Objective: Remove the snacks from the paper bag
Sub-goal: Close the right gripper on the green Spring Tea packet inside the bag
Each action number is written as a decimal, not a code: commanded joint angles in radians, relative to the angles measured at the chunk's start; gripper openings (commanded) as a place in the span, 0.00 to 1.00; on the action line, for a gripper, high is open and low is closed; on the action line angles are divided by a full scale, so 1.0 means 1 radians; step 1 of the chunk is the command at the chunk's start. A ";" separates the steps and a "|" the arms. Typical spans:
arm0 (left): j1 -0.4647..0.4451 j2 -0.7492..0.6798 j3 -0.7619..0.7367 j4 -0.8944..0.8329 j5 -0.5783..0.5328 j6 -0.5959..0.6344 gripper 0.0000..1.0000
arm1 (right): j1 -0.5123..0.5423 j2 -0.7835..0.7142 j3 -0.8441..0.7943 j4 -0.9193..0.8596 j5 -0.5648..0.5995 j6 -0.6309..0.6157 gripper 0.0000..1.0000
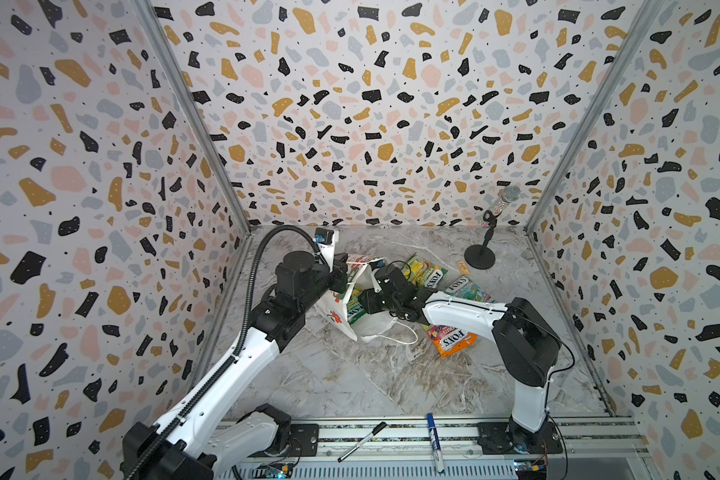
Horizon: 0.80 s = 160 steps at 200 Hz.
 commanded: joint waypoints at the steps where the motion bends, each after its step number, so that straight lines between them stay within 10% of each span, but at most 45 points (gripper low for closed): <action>1: 0.001 -0.023 -0.007 0.050 -0.002 0.016 0.00 | -0.002 0.009 0.038 -0.029 0.004 0.025 0.42; 160: 0.001 -0.019 -0.007 0.049 -0.004 0.017 0.00 | -0.005 -0.014 0.022 0.060 0.069 0.013 0.45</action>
